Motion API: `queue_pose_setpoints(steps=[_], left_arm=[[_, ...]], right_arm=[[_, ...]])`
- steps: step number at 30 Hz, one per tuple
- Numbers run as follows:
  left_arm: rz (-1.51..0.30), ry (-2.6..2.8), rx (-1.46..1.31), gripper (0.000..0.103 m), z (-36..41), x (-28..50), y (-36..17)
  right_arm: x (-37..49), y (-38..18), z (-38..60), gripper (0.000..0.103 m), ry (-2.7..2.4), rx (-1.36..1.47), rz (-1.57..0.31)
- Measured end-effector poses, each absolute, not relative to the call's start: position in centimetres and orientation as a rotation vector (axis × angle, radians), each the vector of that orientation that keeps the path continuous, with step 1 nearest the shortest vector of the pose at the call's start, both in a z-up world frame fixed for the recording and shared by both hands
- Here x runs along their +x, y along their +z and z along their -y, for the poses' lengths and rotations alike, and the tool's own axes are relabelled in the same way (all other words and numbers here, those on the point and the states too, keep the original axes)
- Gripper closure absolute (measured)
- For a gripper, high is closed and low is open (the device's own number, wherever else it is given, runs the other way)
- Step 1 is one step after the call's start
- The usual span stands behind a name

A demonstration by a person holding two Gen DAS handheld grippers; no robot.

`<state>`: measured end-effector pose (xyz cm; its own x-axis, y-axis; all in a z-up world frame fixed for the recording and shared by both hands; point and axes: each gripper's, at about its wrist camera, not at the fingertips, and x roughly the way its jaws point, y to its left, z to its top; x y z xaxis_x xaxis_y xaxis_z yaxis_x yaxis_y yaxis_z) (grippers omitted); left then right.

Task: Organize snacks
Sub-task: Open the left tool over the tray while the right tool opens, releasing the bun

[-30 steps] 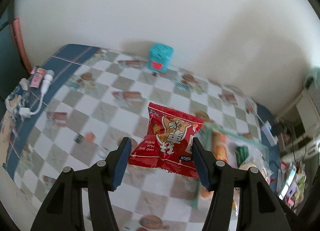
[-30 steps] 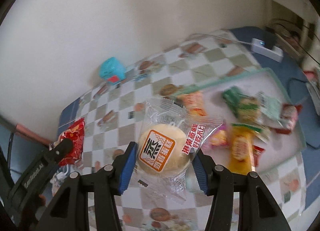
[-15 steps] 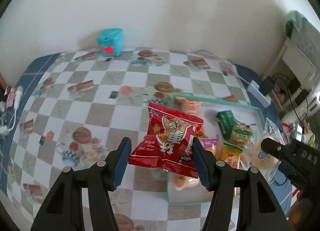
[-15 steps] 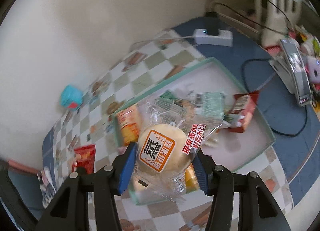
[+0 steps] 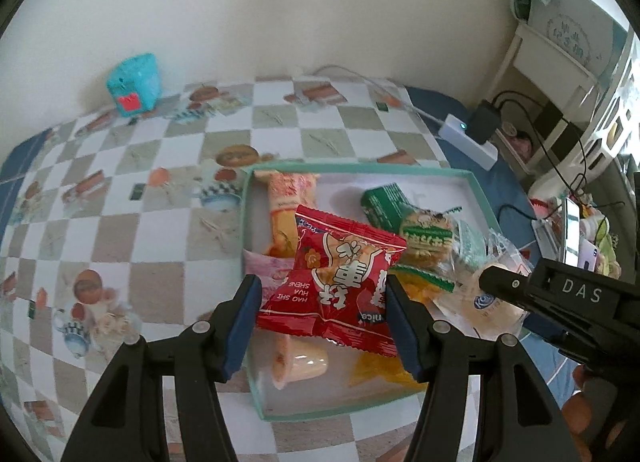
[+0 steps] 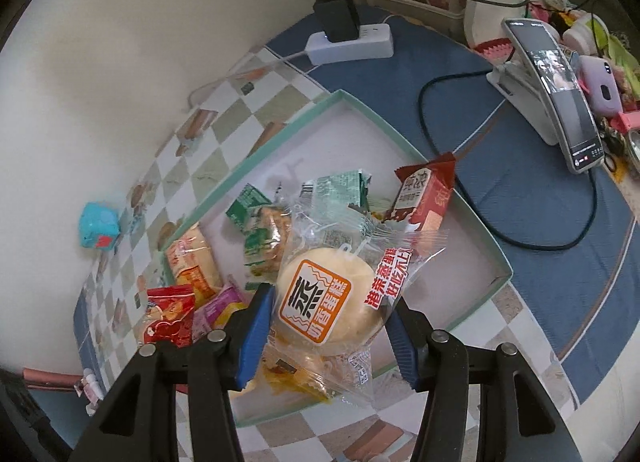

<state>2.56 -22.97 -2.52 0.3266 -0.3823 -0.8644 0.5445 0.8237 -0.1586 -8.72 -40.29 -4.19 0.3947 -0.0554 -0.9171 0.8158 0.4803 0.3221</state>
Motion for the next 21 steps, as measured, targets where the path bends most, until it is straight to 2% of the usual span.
queue_pose_setpoints(steps=[3,5,13,15,17,19,21], left_arm=[[-1.106,-0.622,0.167,0.039,23.2,2.6,-3.1],[-1.114,-0.618,0.169,0.034,23.2,2.6,-3.2],[-1.116,-0.565,0.143,0.031,21.5,3.1,-2.8],[-1.122,-0.537,0.134,0.016,20.8,3.4,-2.7],[-1.124,-0.501,0.126,0.015,19.8,3.7,-2.8],[-1.132,-0.467,0.126,0.015,18.9,4.0,-3.0],[-1.137,-0.405,0.128,0.01,17.5,4.2,-3.3]], right_arm=[[-9.1,-4.8,40.6,0.044,-0.694,0.917,-1.039],[-9.1,-5.3,40.8,0.044,-0.702,0.929,-1.056],[-9.1,-7.1,40.8,0.041,-0.721,0.941,-1.115],[-9.1,-7.3,40.8,0.03,-0.721,0.949,-1.118],[-9.2,-7.4,40.6,0.021,-0.73,0.946,-1.114],[-9.2,-7.2,40.4,0.015,-0.726,0.94,-1.104],[-9.0,-6.9,39.9,0.009,-0.71,0.913,-1.083]])
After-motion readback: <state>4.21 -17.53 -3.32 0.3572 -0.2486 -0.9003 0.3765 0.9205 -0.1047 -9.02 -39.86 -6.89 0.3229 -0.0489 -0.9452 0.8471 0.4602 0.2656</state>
